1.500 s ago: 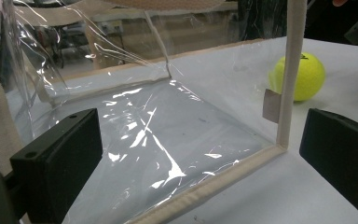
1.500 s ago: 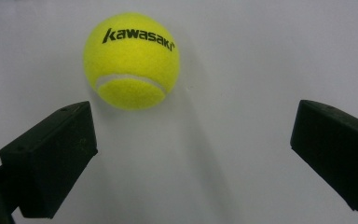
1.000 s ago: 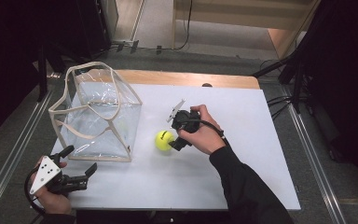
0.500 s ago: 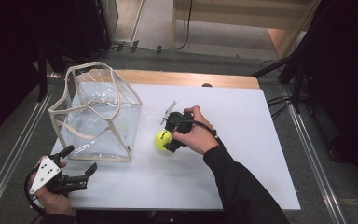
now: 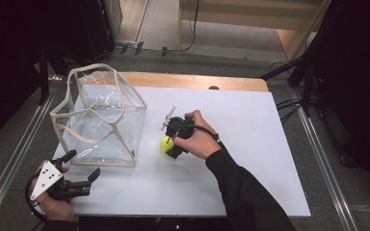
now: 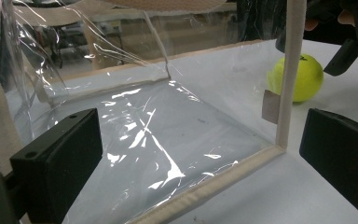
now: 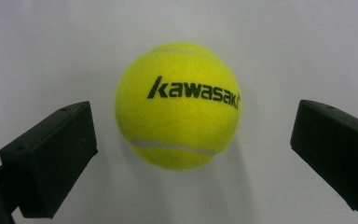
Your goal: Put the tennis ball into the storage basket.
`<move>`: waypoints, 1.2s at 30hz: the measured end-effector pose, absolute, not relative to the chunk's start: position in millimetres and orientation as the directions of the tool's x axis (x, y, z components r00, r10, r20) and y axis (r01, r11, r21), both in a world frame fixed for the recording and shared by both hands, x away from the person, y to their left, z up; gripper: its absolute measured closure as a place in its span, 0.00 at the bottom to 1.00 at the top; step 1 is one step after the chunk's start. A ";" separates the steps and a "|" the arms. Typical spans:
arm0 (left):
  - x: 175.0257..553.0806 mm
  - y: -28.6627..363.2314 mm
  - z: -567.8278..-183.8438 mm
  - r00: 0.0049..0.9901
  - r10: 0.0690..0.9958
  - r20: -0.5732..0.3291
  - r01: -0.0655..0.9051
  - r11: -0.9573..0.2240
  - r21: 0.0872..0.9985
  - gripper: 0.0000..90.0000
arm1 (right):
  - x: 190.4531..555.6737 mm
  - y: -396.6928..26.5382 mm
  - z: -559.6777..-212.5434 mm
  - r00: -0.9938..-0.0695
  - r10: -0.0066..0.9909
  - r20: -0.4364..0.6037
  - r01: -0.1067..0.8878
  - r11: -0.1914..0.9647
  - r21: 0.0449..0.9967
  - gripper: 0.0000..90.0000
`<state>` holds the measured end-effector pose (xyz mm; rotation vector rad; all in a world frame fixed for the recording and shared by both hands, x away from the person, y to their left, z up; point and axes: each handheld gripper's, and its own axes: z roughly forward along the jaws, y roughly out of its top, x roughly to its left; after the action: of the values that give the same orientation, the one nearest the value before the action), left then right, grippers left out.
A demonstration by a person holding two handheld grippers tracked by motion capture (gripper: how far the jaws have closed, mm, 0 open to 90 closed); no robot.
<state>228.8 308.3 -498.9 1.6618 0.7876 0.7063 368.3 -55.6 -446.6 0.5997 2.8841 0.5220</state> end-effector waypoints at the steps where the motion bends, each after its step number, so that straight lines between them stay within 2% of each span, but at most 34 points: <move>1: 228.8 308.3 -498.9 0.600 0.799 0.052 0.138 -0.167 0.976 0.00 | 368.3 -55.6 -446.6 -0.909 0.410 -0.074 0.358 0.860 0.364 0.00; 19: 229.0 309.0 -498.7 0.598 0.800 0.051 0.140 -0.167 0.976 0.00 | 370.8 -40.3 -460.3 -0.916 0.398 -0.052 0.364 0.878 0.310 0.00; 21: 229.0 309.0 -498.7 0.598 0.800 0.051 0.140 -0.167 0.976 0.00 | 371.7 -39.9 -461.1 -0.914 0.404 -0.045 0.373 0.877 0.304 0.01; 22: 229.0 309.1 -498.6 0.598 0.800 0.051 0.140 -0.167 0.976 0.00 | 372.1 -39.5 -461.2 -0.910 0.412 -0.047 0.379 0.873 0.305 0.06; 36: 229.4 309.4 -498.5 0.599 0.799 0.051 0.140 -0.167 0.976 0.00 | 374.7 -35.2 -466.1 -0.907 0.419 -0.039 0.392 0.875 0.285 0.07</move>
<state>229.4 309.4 -498.5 1.6629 0.7892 0.7059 374.7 -35.2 -466.1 0.6390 2.9445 0.4161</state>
